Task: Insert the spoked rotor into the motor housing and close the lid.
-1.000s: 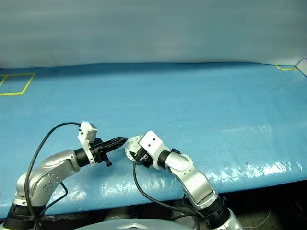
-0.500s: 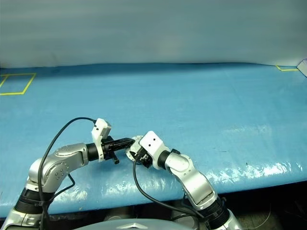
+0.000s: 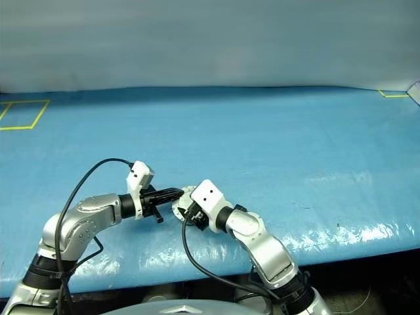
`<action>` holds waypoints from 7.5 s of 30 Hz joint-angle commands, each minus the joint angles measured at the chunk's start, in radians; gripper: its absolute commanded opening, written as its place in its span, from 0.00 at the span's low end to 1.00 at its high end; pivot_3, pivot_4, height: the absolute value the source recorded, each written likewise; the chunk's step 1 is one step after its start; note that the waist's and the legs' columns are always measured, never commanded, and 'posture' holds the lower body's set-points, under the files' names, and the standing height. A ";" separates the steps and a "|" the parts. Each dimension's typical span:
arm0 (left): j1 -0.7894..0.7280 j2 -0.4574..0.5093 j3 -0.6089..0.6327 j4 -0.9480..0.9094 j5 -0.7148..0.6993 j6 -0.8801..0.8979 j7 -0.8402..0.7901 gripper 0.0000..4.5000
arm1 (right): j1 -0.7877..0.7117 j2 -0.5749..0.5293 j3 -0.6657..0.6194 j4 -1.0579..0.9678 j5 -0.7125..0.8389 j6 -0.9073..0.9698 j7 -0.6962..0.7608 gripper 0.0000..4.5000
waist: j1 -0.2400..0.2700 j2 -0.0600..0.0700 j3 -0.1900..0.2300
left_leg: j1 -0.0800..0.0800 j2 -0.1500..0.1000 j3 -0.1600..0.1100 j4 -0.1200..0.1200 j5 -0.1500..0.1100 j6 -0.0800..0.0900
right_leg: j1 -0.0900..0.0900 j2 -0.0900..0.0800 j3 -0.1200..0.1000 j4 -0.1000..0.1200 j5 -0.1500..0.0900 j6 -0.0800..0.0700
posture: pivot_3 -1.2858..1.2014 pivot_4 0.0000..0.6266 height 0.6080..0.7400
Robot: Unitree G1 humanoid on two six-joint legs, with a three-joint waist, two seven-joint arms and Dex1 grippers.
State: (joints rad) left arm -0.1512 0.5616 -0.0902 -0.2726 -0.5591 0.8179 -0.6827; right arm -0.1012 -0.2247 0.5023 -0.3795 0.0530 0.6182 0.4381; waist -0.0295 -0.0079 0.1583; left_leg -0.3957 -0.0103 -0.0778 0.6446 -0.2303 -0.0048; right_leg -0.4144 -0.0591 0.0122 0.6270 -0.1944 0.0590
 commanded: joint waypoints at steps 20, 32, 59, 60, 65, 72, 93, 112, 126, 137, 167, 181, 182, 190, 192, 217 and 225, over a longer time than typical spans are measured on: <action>-0.020 -0.002 -0.058 0.040 0.078 -0.087 -0.105 0.00 | 0.347 0.033 -0.450 -0.291 0.601 0.137 0.020 0.99 | 0.012 0.000 0.000 | -0.001 0.002 -0.001 0.000 -0.002 0.001 | 0.000 -0.002 0.000 -0.001 -0.001 0.001 | 0.52 0.24 1.00; -0.006 -0.013 -0.055 0.034 0.087 -0.111 -0.118 0.00 | 0.289 0.184 -0.513 -0.201 0.885 0.419 -0.265 0.99 | 0.012 0.001 0.002 | -0.005 0.001 0.000 0.000 -0.002 0.001 | -0.003 -0.002 0.000 -0.001 -0.001 0.000 | 0.52 0.24 1.00; 0.009 -0.016 -0.052 0.036 0.090 -0.121 -0.115 0.00 | 0.281 0.308 -0.624 0.040 1.355 0.467 -0.524 0.56 | 0.005 0.003 0.003 | -0.005 0.002 0.000 -0.001 -0.002 0.002 | -0.003 -0.001 0.000 -0.002 -0.001 0.000 | 0.52 0.24 1.00; 0.010 -0.016 -0.051 0.036 0.090 -0.122 -0.115 0.00 | 0.285 0.306 -0.624 0.042 1.369 0.462 -0.529 0.49 | 0.004 0.004 0.003 | -0.005 0.002 0.000 -0.001 -0.002 0.002 | -0.003 -0.001 0.000 -0.002 -0.001 0.000 | 0.52 0.24 1.00; 0.013 -0.019 -0.046 0.042 0.096 -0.124 -0.118 0.00 | 0.295 0.268 -0.598 0.045 1.395 0.455 -0.554 0.27 | 0.002 0.004 0.003 | -0.005 0.002 0.000 -0.001 -0.002 0.002 | -0.003 -0.001 0.000 -0.002 -0.001 0.000 | 0.52 0.24 1.00; 0.011 -0.029 -0.030 0.039 0.091 -0.131 -0.109 0.00 | 0.296 0.229 -0.566 0.049 1.410 0.444 -0.577 0.27 | 0.002 0.004 0.003 | -0.005 0.002 0.000 -0.001 -0.003 0.002 | -0.004 -0.001 0.001 -0.002 -0.001 0.000 | 0.52 0.24 1.00; 0.306 -0.522 0.454 -0.122 -0.680 0.055 0.494 0.88 | 0.137 0.245 -0.619 0.022 1.519 0.183 -0.593 0.27 | -0.003 0.003 0.004 | -0.016 0.000 0.000 0.005 -0.002 0.003 | -0.012 0.000 0.001 0.000 0.001 0.003 | 0.52 0.24 1.00; 0.337 -0.594 0.329 0.031 -1.134 0.039 0.528 1.00 | 0.095 0.223 -0.505 -0.022 1.581 0.196 -0.658 0.27 | -0.005 0.004 0.004 | -0.016 -0.002 0.001 0.006 -0.002 0.003 | -0.012 0.002 0.002 0.000 0.001 0.001 | 0.52 0.24 1.00; 0.271 -0.575 0.262 0.099 -1.133 0.049 0.561 1.00 | 0.133 0.188 -0.441 -0.065 1.633 0.189 -0.679 0.27 | -0.005 0.004 0.004 | -0.016 -0.002 0.001 0.006 -0.002 0.003 | -0.012 0.003 0.002 0.000 0.001 0.001 | 0.52 0.24 1.00; 0.350 -0.605 0.243 0.008 -1.158 0.003 0.636 1.00 | 0.120 0.183 -0.452 -0.064 1.626 0.166 -0.667 0.27 | -0.005 0.004 0.004 | -0.016 -0.002 0.001 0.006 -0.002 0.003 | -0.012 0.003 0.003 0.000 0.001 0.001 | 0.52 0.24 1.00; 0.299 -0.597 0.220 0.052 -1.141 -0.053 0.595 0.54 | 0.122 0.124 -0.402 -0.083 1.569 0.154 -0.629 0.27 | -0.004 0.003 0.003 | -0.016 -0.002 0.001 0.007 -0.002 0.003 | -0.012 0.004 0.003 0.000 0.001 0.000 | 0.52 0.24 1.00; -0.044 -0.524 0.364 0.276 -0.896 -0.229 0.687 0.54 | 0.162 -0.173 -0.228 -0.212 0.822 0.003 -0.289 1.00 | 0.016 0.002 0.002 | -0.016 -0.002 0.000 0.010 -0.002 0.002 | -0.010 0.005 0.002 0.001 0.002 0.001 | 0.52 0.24 1.00; -0.099 -0.506 0.378 0.334 -0.871 -0.238 0.678 0.54 | 0.168 -0.189 -0.206 -0.205 0.732 -0.045 -0.276 1.00 | 0.016 0.002 0.002 | -0.016 -0.002 0.000 0.010 -0.002 0.002 | -0.010 0.005 0.003 0.001 0.003 0.001 | 0.52 0.24 1.00; -0.475 -0.442 0.465 0.828 -0.635 -0.351 0.603 0.54 | 0.238 -0.152 -0.159 -0.112 0.357 -0.277 -0.266 1.00 | 0.018 -0.002 0.003 | -0.016 -0.005 -0.001 0.013 -0.002 0.003 | -0.006 0.004 0.003 -0.001 0.004 0.004 | 0.52 0.24 1.00; -0.552 -0.438 0.480 0.946 -0.577 -0.382 0.573 0.54 | 0.252 -0.137 -0.137 -0.075 0.231 -0.376 -0.284 1.00 | 0.017 -0.003 0.004 | -0.016 -0.005 -0.001 0.012 -0.002 0.003 | -0.007 0.004 0.003 -0.001 0.005 0.004 | 0.52 0.24 1.00; 0.003 -0.418 0.585 0.261 -0.566 0.018 0.742 0.99 | 0.305 -0.023 -0.186 -0.015 0.165 -0.363 -0.137 1.00 | -0.011 -0.005 0.001 | 0.005 0.001 0.002 0.004 -0.002 0.002 | 0.004 0.004 0.006 0.001 0.002 0.000 | 0.52 0.24 1.00; 0.362 -0.300 0.449 -0.184 -0.309 -0.170 0.555 0.99 | 0.296 0.039 -0.275 -0.003 0.272 -0.345 -0.106 1.00 | -0.001 -0.005 0.001 | 0.003 0.003 0.003 0.004 -0.003 0.001 | 0.002 0.002 0.006 0.001 0.002 0.000 | 0.52 0.24 1.00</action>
State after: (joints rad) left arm 0.1936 0.2518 0.3954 -0.3605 -0.9487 0.7271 -0.0904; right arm 0.2076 -0.1953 0.2495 -0.3632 0.3025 0.2737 0.3278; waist -0.0309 -0.0125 0.1597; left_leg -0.3937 -0.0076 -0.0748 0.6492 -0.2330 -0.0044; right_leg -0.4137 -0.0580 0.0183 0.6281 -0.1924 0.0589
